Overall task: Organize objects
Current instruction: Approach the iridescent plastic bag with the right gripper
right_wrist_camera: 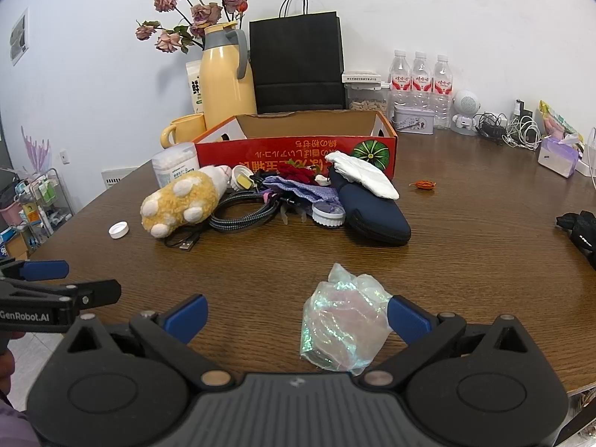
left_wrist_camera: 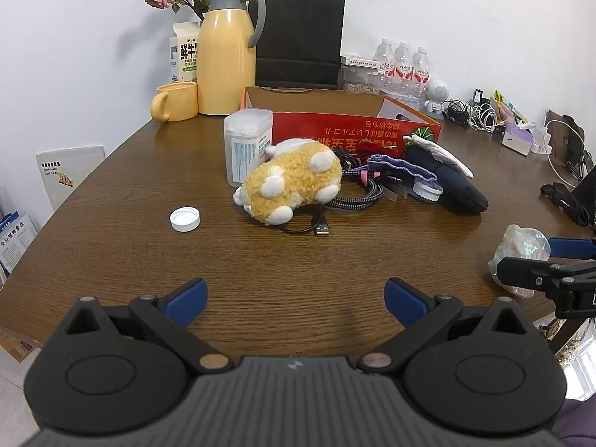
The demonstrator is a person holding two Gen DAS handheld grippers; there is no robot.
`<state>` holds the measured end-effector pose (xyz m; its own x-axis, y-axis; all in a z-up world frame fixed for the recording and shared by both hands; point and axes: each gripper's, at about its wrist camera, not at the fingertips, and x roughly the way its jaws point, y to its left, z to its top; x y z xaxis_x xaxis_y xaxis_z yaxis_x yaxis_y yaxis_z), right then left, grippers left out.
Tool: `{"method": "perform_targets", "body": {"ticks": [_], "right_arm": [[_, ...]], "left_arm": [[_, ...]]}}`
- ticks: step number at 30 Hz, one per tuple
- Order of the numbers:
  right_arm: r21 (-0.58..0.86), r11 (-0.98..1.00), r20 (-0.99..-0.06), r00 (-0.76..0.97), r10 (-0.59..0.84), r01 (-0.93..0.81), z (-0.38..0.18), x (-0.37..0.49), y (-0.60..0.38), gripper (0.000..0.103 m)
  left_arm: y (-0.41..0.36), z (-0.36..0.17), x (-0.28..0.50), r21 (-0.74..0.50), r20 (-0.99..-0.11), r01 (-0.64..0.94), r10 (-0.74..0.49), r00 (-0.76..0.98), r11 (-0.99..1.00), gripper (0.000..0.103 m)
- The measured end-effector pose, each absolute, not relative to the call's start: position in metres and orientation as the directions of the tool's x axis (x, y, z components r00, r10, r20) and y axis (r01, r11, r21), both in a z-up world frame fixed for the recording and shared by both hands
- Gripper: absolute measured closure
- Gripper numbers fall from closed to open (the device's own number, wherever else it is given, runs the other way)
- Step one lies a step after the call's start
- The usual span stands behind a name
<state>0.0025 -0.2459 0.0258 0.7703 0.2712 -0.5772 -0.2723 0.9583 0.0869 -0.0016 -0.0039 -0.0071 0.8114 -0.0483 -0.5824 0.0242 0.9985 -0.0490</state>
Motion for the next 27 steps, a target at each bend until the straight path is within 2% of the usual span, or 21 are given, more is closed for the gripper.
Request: {"method": "perform_targets", "body": {"ticks": [27], "right_arm": [[0.086, 0.959, -0.576, 0.772, 0.27, -0.271, 0.0244, 0.0022, -0.2467, 0.0]], "left_arm": [[-0.0043, -0.0108, -0.0048, -0.051, -0.585, 0.025, -0.051, 0.81, 0.998, 0.0]]}}
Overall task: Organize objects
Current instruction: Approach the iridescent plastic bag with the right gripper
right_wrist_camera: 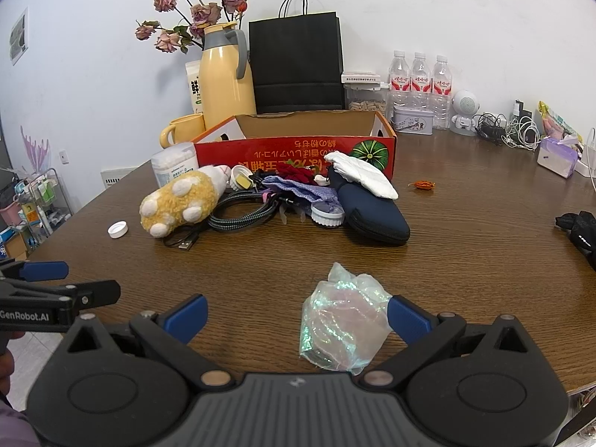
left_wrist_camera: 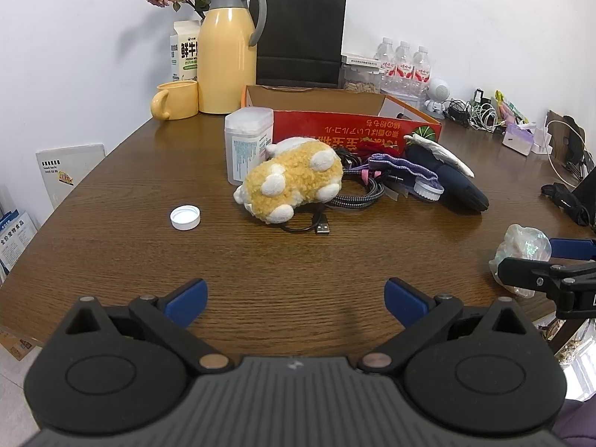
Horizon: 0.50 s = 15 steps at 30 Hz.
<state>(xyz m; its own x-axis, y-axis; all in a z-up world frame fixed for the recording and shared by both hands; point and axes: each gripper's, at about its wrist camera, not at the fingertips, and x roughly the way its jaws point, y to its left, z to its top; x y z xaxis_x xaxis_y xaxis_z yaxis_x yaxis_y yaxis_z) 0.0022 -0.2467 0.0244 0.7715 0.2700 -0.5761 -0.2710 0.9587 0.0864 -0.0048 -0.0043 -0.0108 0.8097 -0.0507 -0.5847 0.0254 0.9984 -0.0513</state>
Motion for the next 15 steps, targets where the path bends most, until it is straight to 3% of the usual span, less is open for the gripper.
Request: {"method": "perform_targets", "body": {"ticks": [15], "right_arm": [[0.086, 0.959, -0.577, 0.771, 0.27, -0.271, 0.0238, 0.0027, -0.2466, 0.0]], "left_arm": [[-0.0026, -0.0082, -0.0033, -0.056, -0.585, 0.025, -0.054, 0.81, 0.998, 0.0]]}}
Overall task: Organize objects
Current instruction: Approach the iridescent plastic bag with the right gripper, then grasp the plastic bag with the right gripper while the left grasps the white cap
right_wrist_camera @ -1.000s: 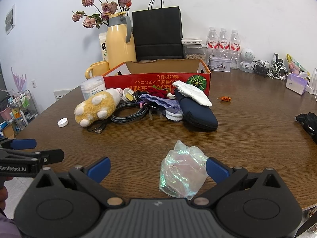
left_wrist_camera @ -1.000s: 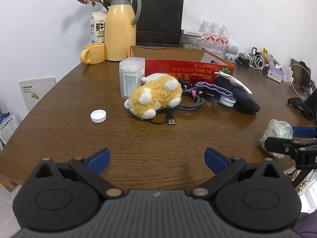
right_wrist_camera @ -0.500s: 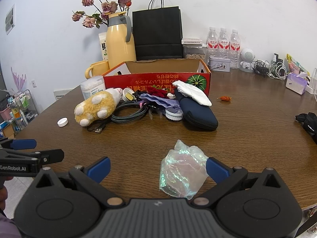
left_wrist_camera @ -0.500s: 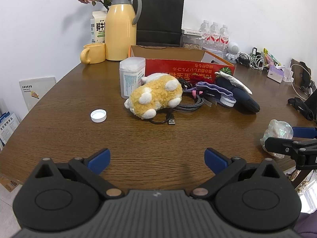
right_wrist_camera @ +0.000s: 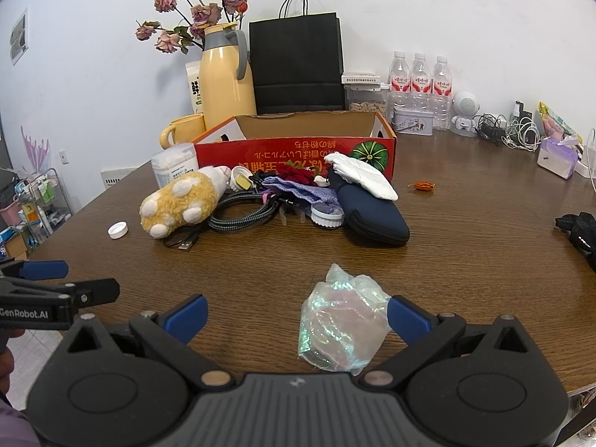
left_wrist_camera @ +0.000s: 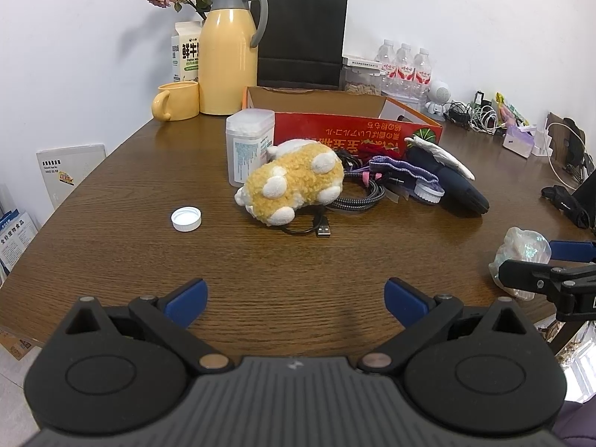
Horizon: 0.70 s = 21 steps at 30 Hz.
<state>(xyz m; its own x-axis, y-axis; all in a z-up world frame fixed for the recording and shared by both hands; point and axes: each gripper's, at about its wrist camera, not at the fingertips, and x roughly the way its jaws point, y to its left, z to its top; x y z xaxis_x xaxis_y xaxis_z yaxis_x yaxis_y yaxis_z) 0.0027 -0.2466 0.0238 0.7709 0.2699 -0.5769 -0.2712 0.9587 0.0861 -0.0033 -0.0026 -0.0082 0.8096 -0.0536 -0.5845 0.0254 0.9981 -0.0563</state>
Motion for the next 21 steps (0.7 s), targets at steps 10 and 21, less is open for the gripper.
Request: {"method": "perform_targets", "body": {"ticks": [10, 21], "right_arm": [[0.076, 0.964, -0.581, 0.775, 0.249, -0.253, 0.019, 0.006, -0.252, 0.0], [0.065, 0.963, -0.598, 0.763, 0.246, -0.26, -0.001, 0.022, -0.255, 0.037]], "left_arm": [[0.004, -0.01, 0.001, -0.074, -0.59, 0.01, -0.052, 0.806, 0.997, 0.0], [0.024, -0.021, 0.016, -0.109, -0.605, -0.038, -0.036, 0.796, 0.993, 0.0]]}}
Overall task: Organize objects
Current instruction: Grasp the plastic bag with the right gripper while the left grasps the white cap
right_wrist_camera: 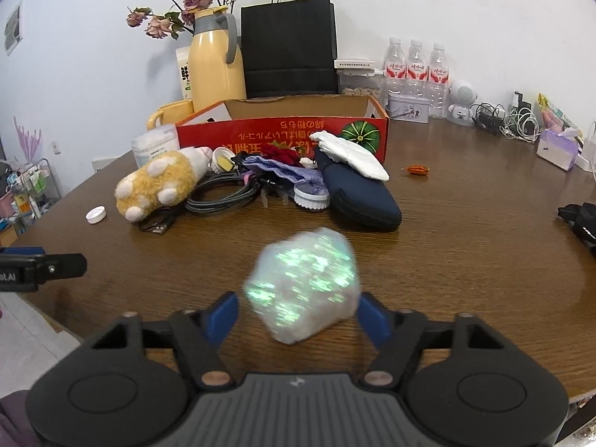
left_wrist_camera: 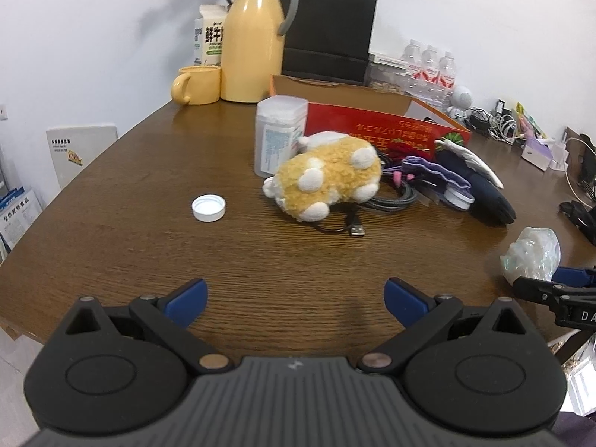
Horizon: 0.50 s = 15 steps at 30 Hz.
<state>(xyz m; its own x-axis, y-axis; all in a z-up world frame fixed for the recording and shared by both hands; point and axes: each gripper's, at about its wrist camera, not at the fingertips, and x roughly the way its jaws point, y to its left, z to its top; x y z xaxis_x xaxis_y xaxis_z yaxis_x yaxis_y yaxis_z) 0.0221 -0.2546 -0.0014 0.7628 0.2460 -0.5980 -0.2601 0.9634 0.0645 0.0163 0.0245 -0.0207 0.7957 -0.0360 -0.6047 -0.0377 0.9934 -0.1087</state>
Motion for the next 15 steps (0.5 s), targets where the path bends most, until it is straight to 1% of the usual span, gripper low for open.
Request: {"method": "perform_targets", "body": {"ticks": [4, 6, 8, 9, 11, 14, 15], "right_arm": [[0.068, 0.964, -0.583, 0.774, 0.248, -0.258, -0.004, 0.03, -0.254, 0.035], [0.066, 0.96, -0.568, 0.781, 0.259, -0.271, -0.004, 0.032, -0.253, 0.038], [0.061, 0.955, -0.554, 0.786, 0.274, -0.29, -0.004, 0.036, -0.251, 0.063], [0.062, 0.952, -0.55, 0.786, 0.282, -0.298, -0.004, 0.038, -0.25, 0.063], [0.065, 0.946, -0.534, 0.79, 0.301, -0.316, -0.003, 0.041, -0.248, 0.07], [0.068, 0.939, -0.509, 0.798, 0.323, -0.337, -0.002, 0.046, -0.246, 0.072], [0.068, 0.938, -0.502, 0.801, 0.327, -0.34, -0.001, 0.048, -0.244, 0.072]], "left_arm": [[0.031, -0.024, 0.023, -0.118, -0.609, -0.056, -0.028, 0.793, 0.991, 0.0], [0.035, -0.026, 0.026, -0.13, -0.612, -0.062, -0.031, 0.79, 0.99, 0.0], [0.038, -0.028, 0.029, -0.136, -0.613, -0.069, -0.029, 0.79, 0.988, 0.0], [0.041, -0.028, 0.031, -0.136, -0.611, -0.073, -0.026, 0.791, 0.988, 0.0], [0.046, -0.027, 0.035, -0.139, -0.604, -0.084, -0.018, 0.797, 0.987, 0.0], [0.058, -0.025, 0.044, -0.135, -0.584, -0.116, 0.016, 0.812, 0.984, 0.0], [0.061, -0.024, 0.048, -0.126, -0.577, -0.132, 0.035, 0.816, 0.983, 0.003]]}}
